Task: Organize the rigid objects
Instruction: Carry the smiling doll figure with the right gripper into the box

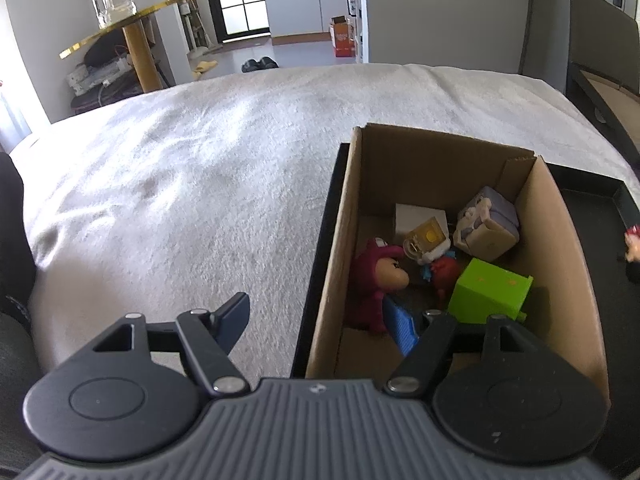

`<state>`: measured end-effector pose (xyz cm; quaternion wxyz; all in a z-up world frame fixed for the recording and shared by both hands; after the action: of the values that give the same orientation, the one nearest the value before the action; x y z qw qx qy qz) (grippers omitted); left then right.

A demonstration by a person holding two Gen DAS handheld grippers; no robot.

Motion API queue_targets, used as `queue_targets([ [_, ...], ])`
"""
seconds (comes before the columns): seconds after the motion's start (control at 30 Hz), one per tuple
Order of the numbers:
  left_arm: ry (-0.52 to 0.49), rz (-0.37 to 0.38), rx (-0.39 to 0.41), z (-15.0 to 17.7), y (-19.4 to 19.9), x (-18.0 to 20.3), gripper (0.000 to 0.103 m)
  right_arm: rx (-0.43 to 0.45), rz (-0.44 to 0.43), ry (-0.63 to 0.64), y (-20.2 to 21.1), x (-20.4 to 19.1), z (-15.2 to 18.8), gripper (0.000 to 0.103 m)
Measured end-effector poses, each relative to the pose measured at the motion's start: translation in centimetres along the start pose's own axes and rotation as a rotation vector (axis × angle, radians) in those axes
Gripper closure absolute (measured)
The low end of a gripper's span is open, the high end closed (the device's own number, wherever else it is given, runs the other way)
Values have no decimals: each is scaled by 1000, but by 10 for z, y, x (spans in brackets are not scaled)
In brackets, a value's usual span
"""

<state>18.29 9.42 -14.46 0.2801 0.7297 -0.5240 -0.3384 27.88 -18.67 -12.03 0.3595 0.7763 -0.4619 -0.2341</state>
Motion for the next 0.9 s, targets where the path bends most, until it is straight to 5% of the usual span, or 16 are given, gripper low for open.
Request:
queue_targets([
  [0.17, 26, 27, -13, 4, 0, -7, 66, 29, -34, 21, 12, -20, -11, 69],
  [0.27, 32, 43, -8, 5, 2, -10, 75, 43, -51, 40, 18, -33, -18, 69],
  [0.57, 29, 98, 15, 8, 8, -10, 92, 73, -92, 87, 29, -66, -33, 69],
  [0.9, 30, 112, 34, 9, 10, -12, 93, 57, -138, 139, 28, -103, -38, 69],
])
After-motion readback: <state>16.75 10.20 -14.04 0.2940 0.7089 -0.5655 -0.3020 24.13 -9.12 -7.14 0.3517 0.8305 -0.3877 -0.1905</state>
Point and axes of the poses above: each gripper's, at about its wrist camera, not at the fingertips, and y roughly against the way its jaws point, x to its right, z to its underside, the point moved 1 cm from there along -y, roughly the way its jaws point, and after that the axes turned 10 degrees about -y, right-handed, at the moved point
